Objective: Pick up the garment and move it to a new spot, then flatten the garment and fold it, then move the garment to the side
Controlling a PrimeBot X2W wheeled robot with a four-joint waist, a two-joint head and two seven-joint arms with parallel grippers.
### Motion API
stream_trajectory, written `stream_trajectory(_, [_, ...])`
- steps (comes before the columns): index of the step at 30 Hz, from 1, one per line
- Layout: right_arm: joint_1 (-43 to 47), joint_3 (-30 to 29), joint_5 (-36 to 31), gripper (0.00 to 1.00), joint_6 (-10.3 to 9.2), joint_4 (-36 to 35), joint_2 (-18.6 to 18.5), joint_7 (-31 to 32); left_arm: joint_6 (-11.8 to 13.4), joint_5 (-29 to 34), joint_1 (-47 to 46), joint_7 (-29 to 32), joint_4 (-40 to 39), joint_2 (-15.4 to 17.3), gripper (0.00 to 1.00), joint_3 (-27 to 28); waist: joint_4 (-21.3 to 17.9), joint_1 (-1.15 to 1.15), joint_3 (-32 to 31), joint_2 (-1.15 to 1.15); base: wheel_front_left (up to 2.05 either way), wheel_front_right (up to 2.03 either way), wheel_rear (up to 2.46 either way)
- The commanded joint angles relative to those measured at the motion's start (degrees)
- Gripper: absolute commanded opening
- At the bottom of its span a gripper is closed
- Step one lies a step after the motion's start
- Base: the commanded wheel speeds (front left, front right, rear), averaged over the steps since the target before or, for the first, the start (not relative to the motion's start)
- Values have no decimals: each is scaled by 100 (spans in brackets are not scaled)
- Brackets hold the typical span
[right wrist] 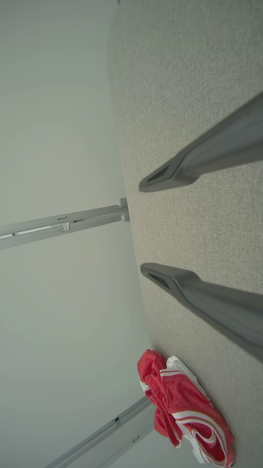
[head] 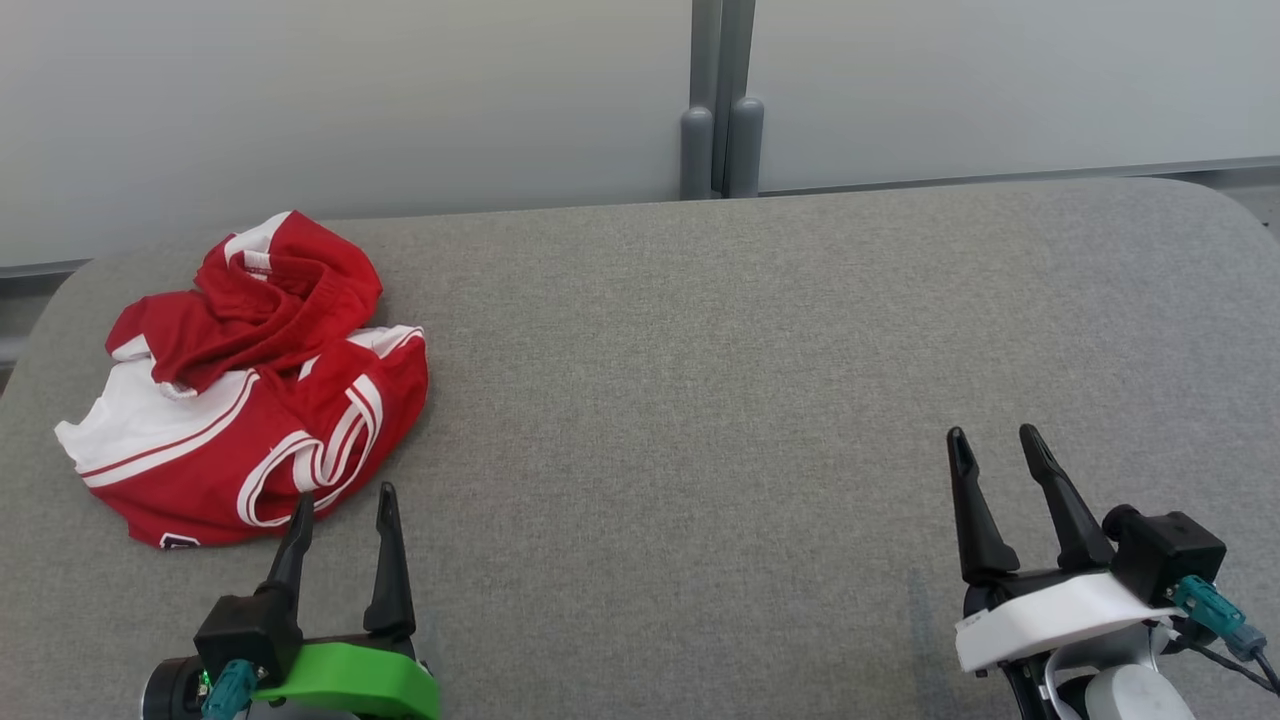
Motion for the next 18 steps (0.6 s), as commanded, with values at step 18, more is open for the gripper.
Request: stream_trajectory(18, [188,96,-829,100,11,-20,-38,-254,-31,700,238,-231,89,-35,100,95,4,0,-84,58,0,0,0])
